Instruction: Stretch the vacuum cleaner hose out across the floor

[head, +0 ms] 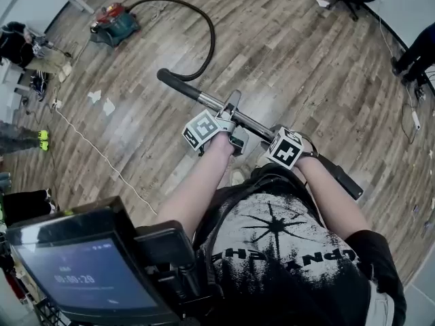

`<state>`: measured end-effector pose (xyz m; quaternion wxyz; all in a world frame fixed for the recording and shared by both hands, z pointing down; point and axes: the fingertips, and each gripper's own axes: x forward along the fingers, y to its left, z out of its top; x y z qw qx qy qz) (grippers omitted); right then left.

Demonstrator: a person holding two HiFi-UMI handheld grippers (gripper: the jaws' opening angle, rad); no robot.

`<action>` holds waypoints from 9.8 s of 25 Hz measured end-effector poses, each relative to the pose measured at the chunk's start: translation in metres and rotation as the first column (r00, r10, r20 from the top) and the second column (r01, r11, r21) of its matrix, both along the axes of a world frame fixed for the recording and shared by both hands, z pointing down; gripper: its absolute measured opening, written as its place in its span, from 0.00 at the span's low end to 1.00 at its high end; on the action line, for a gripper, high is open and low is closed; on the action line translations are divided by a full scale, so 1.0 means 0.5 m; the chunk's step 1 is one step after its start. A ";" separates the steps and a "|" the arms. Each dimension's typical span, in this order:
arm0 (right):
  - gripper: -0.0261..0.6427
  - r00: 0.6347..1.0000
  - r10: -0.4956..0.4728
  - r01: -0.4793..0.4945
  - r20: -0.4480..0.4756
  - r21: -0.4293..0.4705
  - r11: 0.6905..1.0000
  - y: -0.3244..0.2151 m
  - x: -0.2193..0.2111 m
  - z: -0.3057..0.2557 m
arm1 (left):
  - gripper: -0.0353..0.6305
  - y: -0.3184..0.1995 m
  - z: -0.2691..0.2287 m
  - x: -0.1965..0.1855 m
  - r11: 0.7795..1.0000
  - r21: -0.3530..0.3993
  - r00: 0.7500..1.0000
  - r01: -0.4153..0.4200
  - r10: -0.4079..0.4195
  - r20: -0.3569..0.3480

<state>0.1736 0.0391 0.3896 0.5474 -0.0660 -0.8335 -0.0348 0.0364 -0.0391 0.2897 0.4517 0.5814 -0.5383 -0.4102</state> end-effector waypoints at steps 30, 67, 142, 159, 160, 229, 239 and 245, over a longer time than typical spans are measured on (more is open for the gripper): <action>0.18 0.998 -0.055 0.055 -0.009 -0.022 0.998 0.030 0.445 0.059 | 0.13 0.041 0.066 0.431 0.998 -0.021 0.998 0.065 -0.066 -0.018; 0.18 0.984 0.165 -0.167 -0.066 -0.037 0.985 0.183 0.647 0.048 | 0.13 0.131 0.081 0.662 0.987 -0.047 0.986 -0.152 0.148 -0.079; 0.16 0.959 0.273 -0.265 -0.075 0.109 0.958 -0.175 1.472 0.166 | 0.36 -0.103 0.209 1.532 0.844 -0.285 0.863 -0.454 0.496 0.094; 0.16 0.937 0.339 -0.325 -0.088 0.140 0.935 -0.340 1.600 0.414 | 0.05 -0.190 0.403 1.648 0.508 -0.436 0.252 -0.743 0.815 0.521; 0.16 0.939 0.335 -0.322 -0.079 0.144 0.936 -0.347 1.614 0.440 | 0.05 -0.187 0.422 1.661 0.497 -0.436 0.226 -0.751 0.813 0.537; 0.36 0.858 0.352 -0.421 -0.373 -0.118 0.899 -0.190 1.971 1.547 | 0.05 -0.150 1.015 1.918 0.372 -0.363 0.062 -0.854 0.767 0.639; 0.25 0.833 0.444 -0.486 -0.329 -0.054 0.872 -0.219 2.006 1.532 | 0.05 -0.139 1.017 1.940 0.348 -0.377 0.027 -0.858 0.764 0.645; 0.09 0.796 0.498 -0.540 -0.344 -0.033 0.841 -0.211 2.016 1.543 | 0.05 -0.149 1.016 1.929 0.357 -0.373 0.034 -0.857 0.760 0.650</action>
